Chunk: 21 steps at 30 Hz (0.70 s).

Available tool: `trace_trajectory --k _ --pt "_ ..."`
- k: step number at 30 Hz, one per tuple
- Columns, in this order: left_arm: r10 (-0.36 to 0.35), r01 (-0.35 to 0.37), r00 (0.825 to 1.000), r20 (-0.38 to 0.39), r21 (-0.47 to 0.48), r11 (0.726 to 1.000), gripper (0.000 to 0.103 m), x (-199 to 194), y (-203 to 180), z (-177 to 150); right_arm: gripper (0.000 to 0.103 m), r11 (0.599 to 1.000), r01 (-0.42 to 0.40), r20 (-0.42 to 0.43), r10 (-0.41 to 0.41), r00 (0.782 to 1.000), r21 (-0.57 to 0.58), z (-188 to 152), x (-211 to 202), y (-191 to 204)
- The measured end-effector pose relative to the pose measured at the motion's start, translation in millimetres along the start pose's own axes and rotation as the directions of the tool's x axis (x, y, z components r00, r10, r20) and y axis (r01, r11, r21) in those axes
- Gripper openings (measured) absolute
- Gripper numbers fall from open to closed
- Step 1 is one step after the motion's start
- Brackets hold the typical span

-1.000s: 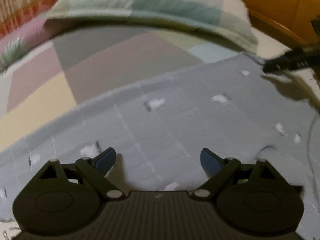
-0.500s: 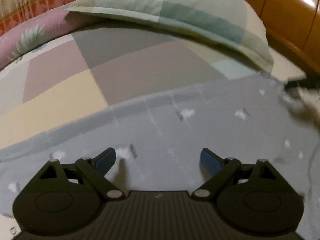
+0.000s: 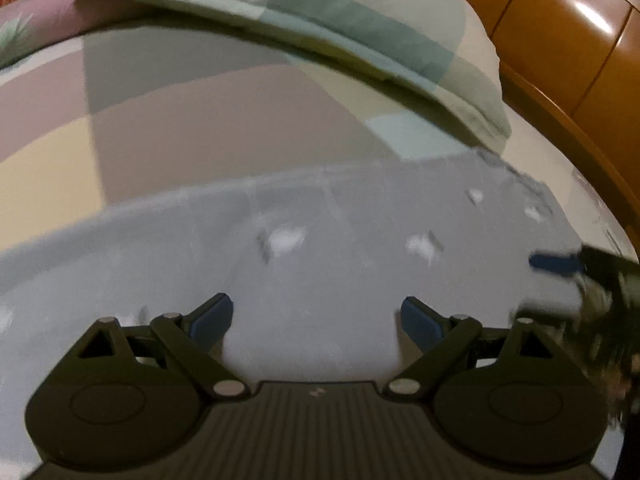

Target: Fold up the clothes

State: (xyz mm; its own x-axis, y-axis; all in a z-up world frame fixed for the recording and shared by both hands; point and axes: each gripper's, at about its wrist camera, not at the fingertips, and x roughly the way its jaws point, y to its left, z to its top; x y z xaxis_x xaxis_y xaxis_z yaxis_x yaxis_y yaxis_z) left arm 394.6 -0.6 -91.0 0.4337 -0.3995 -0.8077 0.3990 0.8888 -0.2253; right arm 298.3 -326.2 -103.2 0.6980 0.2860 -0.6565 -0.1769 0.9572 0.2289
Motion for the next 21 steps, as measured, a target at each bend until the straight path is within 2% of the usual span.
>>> trace_trajectory --k 2,3,5,8,12,15,18,21 --pt "0.037 -0.037 0.999 -0.005 -0.006 0.999 0.091 -9 6 0 0.094 0.998 -0.026 0.007 0.026 1.0 0.052 2 -3 -7" --pt "0.081 -0.08 0.997 0.021 -0.008 0.997 0.091 -13 9 4 0.094 0.998 -0.03 0.008 0.03 1.0 0.064 2 -4 -8" --pt "0.16 -0.16 0.983 0.087 -0.011 0.987 0.091 -15 19 12 0.094 0.997 -0.026 0.008 0.025 1.0 0.069 2 -5 -8" --pt "0.228 -0.22 0.969 0.096 -0.084 0.972 0.091 -5 42 9 0.094 0.999 -0.005 0.013 0.005 1.0 0.054 1 -3 -5" --pt "0.232 -0.228 0.971 0.062 -0.058 0.972 0.092 -11 45 -19 0.095 0.999 0.004 0.01 -0.005 1.0 0.032 1 -4 -3" --pt "0.22 -0.22 0.975 -0.016 -0.061 0.973 0.091 -22 47 -11 0.097 0.999 -0.009 0.013 0.009 1.0 0.05 0 -5 -6" --pt "0.247 -0.242 0.967 0.058 -0.09 0.966 0.091 -28 55 9 0.097 0.998 -0.019 0.02 0.018 1.0 0.06 1 -5 -6" --pt "0.227 -0.209 0.971 0.073 -0.201 0.957 0.091 -16 79 27 0.097 0.998 -0.023 0.031 0.021 0.999 0.059 1 -7 -5"
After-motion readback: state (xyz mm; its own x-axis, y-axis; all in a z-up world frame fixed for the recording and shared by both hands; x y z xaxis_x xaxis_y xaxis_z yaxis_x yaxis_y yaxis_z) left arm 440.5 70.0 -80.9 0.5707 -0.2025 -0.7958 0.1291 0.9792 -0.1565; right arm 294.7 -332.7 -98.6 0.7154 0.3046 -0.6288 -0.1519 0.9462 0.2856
